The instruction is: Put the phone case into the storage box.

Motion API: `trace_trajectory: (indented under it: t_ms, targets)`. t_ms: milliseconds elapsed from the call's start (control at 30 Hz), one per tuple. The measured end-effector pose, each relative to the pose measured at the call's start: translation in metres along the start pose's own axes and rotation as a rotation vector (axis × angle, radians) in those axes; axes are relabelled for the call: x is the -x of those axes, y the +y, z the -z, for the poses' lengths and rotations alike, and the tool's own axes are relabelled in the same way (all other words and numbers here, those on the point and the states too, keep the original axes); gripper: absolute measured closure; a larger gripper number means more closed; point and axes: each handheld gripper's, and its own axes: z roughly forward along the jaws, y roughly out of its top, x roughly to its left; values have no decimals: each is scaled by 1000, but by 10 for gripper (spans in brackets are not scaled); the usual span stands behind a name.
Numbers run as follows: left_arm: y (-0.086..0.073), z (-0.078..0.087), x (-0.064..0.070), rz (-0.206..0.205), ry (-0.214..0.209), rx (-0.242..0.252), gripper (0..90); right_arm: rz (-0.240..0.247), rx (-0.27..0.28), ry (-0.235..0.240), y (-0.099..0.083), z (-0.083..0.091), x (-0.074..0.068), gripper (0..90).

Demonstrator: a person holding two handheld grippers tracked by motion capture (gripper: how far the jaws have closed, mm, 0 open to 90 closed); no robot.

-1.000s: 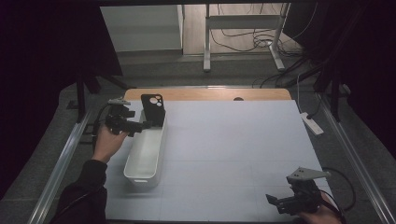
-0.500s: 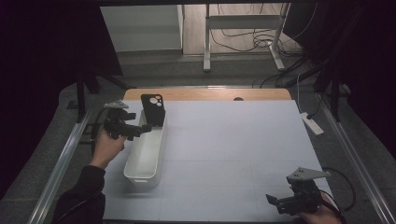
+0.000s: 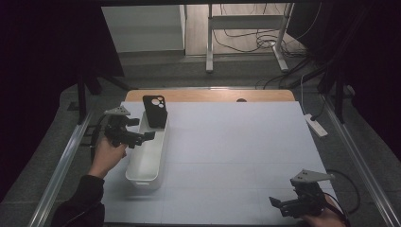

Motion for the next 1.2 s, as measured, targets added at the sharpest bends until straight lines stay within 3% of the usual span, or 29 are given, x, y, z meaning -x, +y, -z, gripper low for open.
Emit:
trace_trajectory:
  t_ms: [233, 433, 1200]
  targets:
    - [-4, 3, 8, -14, -8, 24, 0, -1, 0, 1, 0, 0, 0, 0]
    - [-10, 3, 16, -38, 10, 24, 0, 1, 1, -1, 0, 0, -1, 0]
    - [-35, 10, 34, -34, 33, 46, 0, 5, -3, -2, 0, 0, -1, 0]
